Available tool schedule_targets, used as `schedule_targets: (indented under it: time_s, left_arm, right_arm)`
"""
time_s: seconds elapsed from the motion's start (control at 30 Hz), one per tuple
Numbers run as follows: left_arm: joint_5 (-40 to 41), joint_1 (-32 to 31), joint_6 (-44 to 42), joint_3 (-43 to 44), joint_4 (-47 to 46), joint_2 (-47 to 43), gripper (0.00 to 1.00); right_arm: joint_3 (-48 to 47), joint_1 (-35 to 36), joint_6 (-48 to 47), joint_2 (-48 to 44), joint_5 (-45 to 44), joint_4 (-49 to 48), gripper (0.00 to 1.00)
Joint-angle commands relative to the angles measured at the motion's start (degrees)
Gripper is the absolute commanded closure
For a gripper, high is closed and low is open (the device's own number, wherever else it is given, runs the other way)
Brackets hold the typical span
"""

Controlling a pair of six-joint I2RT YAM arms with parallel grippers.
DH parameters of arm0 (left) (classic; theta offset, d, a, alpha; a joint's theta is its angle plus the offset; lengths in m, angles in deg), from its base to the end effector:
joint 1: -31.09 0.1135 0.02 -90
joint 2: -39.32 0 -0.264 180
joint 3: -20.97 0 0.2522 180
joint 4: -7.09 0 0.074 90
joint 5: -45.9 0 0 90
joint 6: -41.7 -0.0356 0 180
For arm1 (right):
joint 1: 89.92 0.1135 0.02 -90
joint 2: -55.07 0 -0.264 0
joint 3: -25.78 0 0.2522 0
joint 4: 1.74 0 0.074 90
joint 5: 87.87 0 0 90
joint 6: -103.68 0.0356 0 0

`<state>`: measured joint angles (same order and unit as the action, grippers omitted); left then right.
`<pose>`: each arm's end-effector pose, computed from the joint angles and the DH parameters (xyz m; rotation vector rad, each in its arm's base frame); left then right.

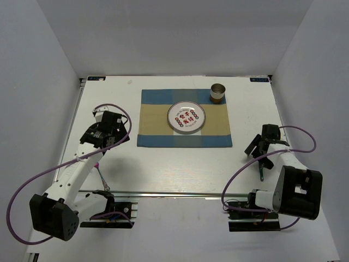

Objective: Set the dinner table for one person

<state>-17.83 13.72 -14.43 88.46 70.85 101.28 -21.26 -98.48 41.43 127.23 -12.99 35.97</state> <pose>0.1982 -0.0455 0.2808 -0.5113 2.3955 0.2135 0.2132 -0.0415 0.1613 0.8970 2.4655 -0.2375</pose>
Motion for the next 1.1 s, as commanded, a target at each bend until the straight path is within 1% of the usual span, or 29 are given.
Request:
schedule_targets:
  time_s: [0.0,0.1,0.17,0.2,0.23,0.4,0.47,0.5,0.53,0.6,0.7,0.73,0.77,0.83,0.93,1.07]
  left_arm:
    - [-0.5,0.2,-0.5,0.2,-1.1,-0.3,0.02]
    - [-0.5,0.2,-0.5,0.2,-1.1,-0.3,0.02]
    - [-0.6,0.2,-0.6,0.2,-1.1,-0.3,0.02]
    - [-0.6,0.2,-0.6,0.2,-1.1,-0.3,0.02]
    - [-0.6,0.2,-0.6,0.2,-1.2,-0.3,0.02]
    - [-1.1,0.2,-0.8,0.3,-1.4,0.1,0.02]
    - [-1.3,0.2,-0.9,0.2,-1.5,0.0,0.02]
    - [-1.3,0.2,-1.0,0.2,-1.6,0.2,0.02]
    - [-1.3,0.2,-1.0,0.2,-1.6,-0.1,0.02]
    - [-1.3,0.2,-1.0,0.2,-1.6,-0.1,0.02]
    - [-1.6,0.2,-1.3,0.2,-1.8,0.1,0.02]
    - [-1.7,0.2,-1.3,0.2,-1.7,0.2,0.02]
    - [-1.6,0.2,-1.3,0.2,-1.7,0.1,0.02]
    - [-1.7,0.2,-1.3,0.1,-1.8,-0.1,0.02]
    - [-1.1,0.2,-1.3,0.2,-1.7,-0.1,0.02]
    - [-0.8,0.2,-1.2,0.4,-1.6,-0.3,0.02]
  right_arm:
    - [-2.1,-0.3,-2.6,1.7,5.7,0.2,0.12]
    - [-3.0,-0.4,-2.7,4.7,5.6,0.7,0.14]
    - [-3.0,-0.4,-2.9,6.9,7.5,-0.1,0.24]
    - [-2.9,-0.3,-3.0,7.4,8.6,-0.3,0.35]
    - [-2.8,-0.1,-3.1,7.6,9.2,-0.6,0.37]
    - [-1.1,-0.1,-3.5,5.0,12.9,-3.1,0.44]
    - [-0.9,-0.1,-3.4,4.5,12.7,-3.4,0.46]
    - [-0.9,-0.2,-3.4,4.4,12.4,-3.3,0.55]
    - [-0.8,-0.1,-3.2,4.5,12.3,-3.3,0.60]
    - [-0.6,-0.1,-2.8,4.7,11.8,-3.3,0.95]
    - [0.0,-0.1,-2.4,5.9,12.3,-4.0,0.94]
    - [0.1,-0.1,-2.4,6.2,13.0,-4.5,0.96]
    - [0.0,0.0,-2.4,6.9,13.4,-4.6,1.00]
    - [-0.5,0.0,-2.3,7.3,13.3,-4.5,1.00]
    - [-2.8,0.6,-2.4,5.6,13.8,-3.4,1.00]
    - [-9.4,3.6,-4.5,1.9,12.4,0.6,1.00]
